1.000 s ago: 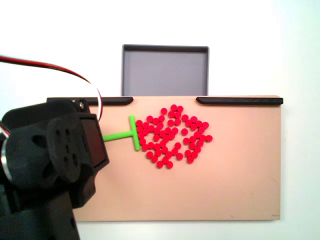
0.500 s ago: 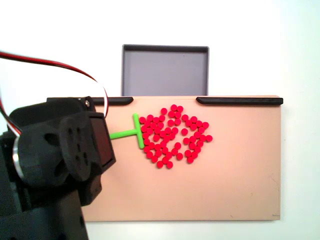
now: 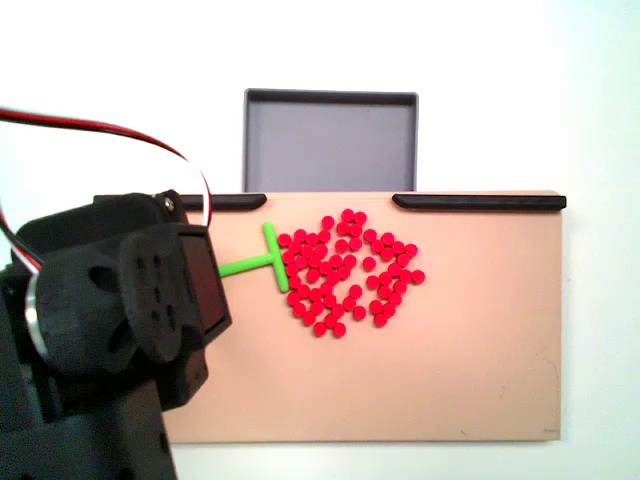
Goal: Push granules from left to the grey container
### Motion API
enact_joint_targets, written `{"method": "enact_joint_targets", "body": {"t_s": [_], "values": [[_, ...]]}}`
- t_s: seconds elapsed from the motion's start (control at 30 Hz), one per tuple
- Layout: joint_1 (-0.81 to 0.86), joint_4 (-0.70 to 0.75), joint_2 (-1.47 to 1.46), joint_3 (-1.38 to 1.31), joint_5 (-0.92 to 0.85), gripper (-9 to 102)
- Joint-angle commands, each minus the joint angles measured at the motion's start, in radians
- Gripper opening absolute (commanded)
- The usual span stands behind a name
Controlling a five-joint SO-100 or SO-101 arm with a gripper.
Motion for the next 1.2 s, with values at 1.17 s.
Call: {"method": "enact_joint_targets", "body": {"t_s": [1.17], "values": [[-0.074,0.003,0.121,-0.029,-0.035,0]]}}
